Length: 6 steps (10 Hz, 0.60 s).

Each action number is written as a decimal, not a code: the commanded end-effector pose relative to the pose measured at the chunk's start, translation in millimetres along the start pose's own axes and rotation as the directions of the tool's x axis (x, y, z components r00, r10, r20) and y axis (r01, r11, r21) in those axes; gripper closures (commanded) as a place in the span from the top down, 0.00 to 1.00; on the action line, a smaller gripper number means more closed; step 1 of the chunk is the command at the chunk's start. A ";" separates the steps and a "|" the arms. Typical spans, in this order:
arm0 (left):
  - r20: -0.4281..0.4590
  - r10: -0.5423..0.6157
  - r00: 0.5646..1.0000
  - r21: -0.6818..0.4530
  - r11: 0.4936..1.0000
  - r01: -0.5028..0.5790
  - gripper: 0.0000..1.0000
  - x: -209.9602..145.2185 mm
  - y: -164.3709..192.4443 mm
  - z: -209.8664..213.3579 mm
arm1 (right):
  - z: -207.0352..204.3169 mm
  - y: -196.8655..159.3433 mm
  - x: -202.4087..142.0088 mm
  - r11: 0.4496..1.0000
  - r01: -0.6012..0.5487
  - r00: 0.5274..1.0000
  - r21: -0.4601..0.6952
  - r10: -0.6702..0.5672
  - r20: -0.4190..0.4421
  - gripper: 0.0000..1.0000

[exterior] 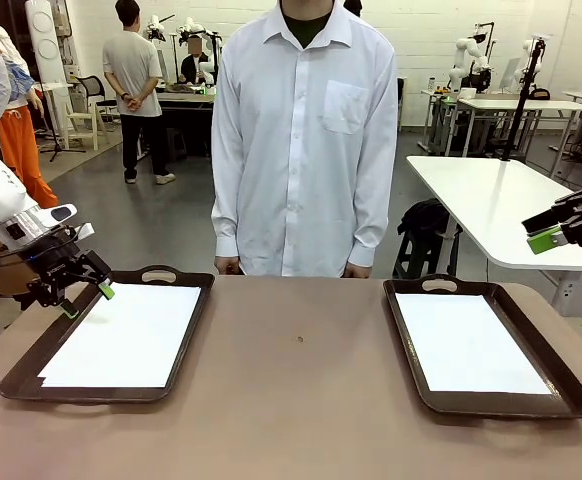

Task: Sort the A4 documents.
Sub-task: Place the A4 Paper in the designated Handle tray.

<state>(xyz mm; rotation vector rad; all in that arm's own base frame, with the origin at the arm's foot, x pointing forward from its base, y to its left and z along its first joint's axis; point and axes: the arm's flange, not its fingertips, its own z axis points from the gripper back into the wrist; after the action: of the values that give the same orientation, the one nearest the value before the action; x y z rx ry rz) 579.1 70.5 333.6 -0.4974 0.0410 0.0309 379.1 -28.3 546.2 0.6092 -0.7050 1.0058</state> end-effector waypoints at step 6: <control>-0.008 -0.007 1.000 0.009 1.000 0.007 1.00 1.5 0.4 2.5 | -1.6 -0.2 -0.9 1.000 0.003 1.000 0.001 -0.003 -0.006 1.00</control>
<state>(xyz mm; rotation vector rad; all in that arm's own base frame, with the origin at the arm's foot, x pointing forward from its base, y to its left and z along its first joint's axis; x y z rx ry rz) 579.1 70.5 333.6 -0.4973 0.0410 0.0308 379.1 -28.3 546.2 0.6092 -0.7050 1.0058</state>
